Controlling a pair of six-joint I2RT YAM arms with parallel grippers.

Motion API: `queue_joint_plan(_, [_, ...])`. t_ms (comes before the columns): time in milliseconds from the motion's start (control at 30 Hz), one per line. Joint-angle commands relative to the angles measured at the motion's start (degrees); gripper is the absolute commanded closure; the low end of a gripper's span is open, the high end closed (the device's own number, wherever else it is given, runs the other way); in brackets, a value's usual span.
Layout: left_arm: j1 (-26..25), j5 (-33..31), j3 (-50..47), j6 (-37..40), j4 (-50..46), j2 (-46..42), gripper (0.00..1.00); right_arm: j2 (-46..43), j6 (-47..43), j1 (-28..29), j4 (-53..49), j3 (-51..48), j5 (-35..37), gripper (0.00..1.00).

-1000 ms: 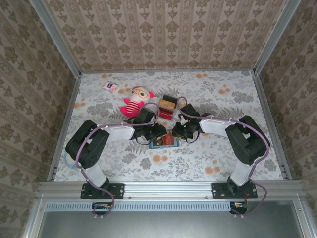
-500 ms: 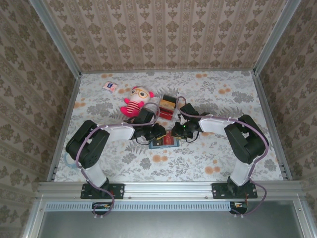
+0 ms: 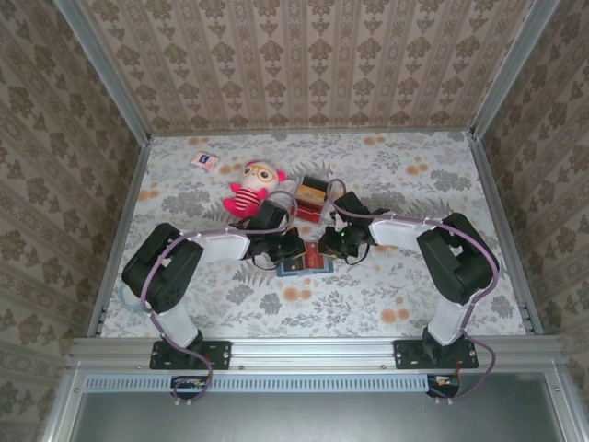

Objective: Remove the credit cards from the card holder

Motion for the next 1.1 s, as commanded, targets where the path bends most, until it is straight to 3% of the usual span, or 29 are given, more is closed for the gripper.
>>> queue_joint_plan(0, [0.51,-1.39,-1.02,1.68,-2.49,-2.31,1.00,2.00,-0.70,0.15,-3.84,0.00,3.21,0.77])
queue_joint_plan(200, [1.27,-2.57,-2.66,3.56,-5.17,-5.94,1.00,0.32,0.00,-0.10,-1.89,-1.13,3.52,0.77])
queue_joint_plan(367, [2.20,-4.48,-3.62,7.42,-8.39,-10.49,1.00,-3.12,0.41,-1.50,3.80,-2.08,-2.83,0.73])
queue_joint_plan(767, [6.42,-3.61,-6.56,9.46,-9.89,-20.22,1.00,-8.68,3.06,-3.18,17.65,-5.10,-15.91,0.51])
queue_joint_plan(1067, [7.92,2.16,-6.61,3.74,-2.69,-25.58,1.00,-7.50,11.13,-3.81,32.72,-7.87,-24.25,0.32])
